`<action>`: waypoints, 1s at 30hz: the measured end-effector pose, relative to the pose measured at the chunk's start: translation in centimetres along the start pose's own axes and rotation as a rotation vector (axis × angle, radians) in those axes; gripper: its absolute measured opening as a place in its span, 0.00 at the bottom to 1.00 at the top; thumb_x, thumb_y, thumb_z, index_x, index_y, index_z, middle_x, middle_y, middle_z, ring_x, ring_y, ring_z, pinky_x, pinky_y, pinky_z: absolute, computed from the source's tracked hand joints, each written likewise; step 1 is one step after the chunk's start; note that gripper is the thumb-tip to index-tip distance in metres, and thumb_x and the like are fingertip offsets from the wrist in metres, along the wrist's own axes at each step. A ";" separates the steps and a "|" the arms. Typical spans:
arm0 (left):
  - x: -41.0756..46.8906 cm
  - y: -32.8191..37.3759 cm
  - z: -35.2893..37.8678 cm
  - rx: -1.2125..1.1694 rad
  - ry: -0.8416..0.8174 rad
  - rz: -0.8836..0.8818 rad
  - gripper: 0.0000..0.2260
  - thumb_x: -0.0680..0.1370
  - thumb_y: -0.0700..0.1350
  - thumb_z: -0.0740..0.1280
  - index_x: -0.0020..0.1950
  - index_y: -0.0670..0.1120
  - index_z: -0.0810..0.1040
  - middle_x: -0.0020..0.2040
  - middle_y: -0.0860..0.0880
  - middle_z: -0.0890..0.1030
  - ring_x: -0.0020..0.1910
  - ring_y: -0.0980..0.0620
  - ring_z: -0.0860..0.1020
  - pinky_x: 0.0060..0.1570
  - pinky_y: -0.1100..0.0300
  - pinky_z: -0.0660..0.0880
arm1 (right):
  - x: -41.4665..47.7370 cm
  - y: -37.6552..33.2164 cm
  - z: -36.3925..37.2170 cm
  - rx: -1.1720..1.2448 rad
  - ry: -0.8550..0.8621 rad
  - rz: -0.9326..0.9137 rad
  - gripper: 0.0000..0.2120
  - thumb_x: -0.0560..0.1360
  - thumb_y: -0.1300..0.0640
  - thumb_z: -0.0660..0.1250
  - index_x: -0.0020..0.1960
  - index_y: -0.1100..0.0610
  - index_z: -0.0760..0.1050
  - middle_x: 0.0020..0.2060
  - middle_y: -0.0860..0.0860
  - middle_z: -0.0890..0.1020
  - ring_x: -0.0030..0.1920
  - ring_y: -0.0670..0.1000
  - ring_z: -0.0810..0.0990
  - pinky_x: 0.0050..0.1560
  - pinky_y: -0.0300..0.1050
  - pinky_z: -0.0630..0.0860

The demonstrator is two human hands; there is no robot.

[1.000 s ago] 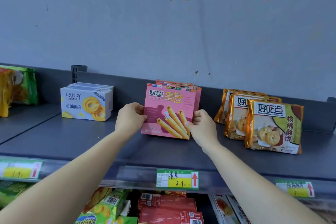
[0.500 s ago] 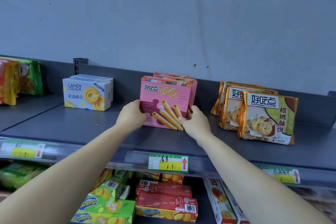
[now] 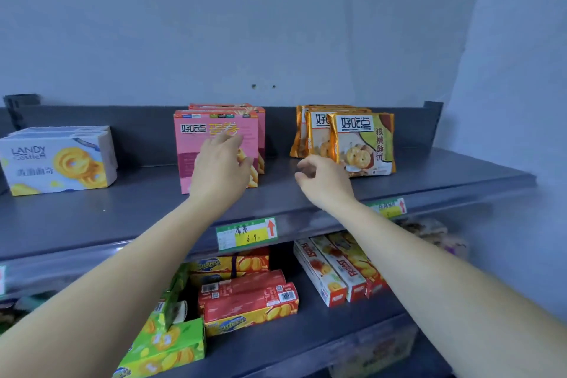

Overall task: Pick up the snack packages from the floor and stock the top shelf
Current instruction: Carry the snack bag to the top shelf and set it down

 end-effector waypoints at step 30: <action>-46.6 40.4 1.0 -0.506 -0.787 1.099 0.09 0.78 0.46 0.62 0.53 0.43 0.78 0.46 0.46 0.77 0.52 0.43 0.75 0.45 0.51 0.74 | -66.3 8.4 -30.0 -0.709 0.442 1.067 0.15 0.77 0.55 0.64 0.63 0.53 0.75 0.60 0.51 0.79 0.62 0.53 0.75 0.55 0.49 0.76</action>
Point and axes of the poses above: each hand's wrist, its own x-axis towards the middle knuckle, its own z-axis out of the palm, y = z × x, the point moved 4 cm from there along x, towards the middle knuckle
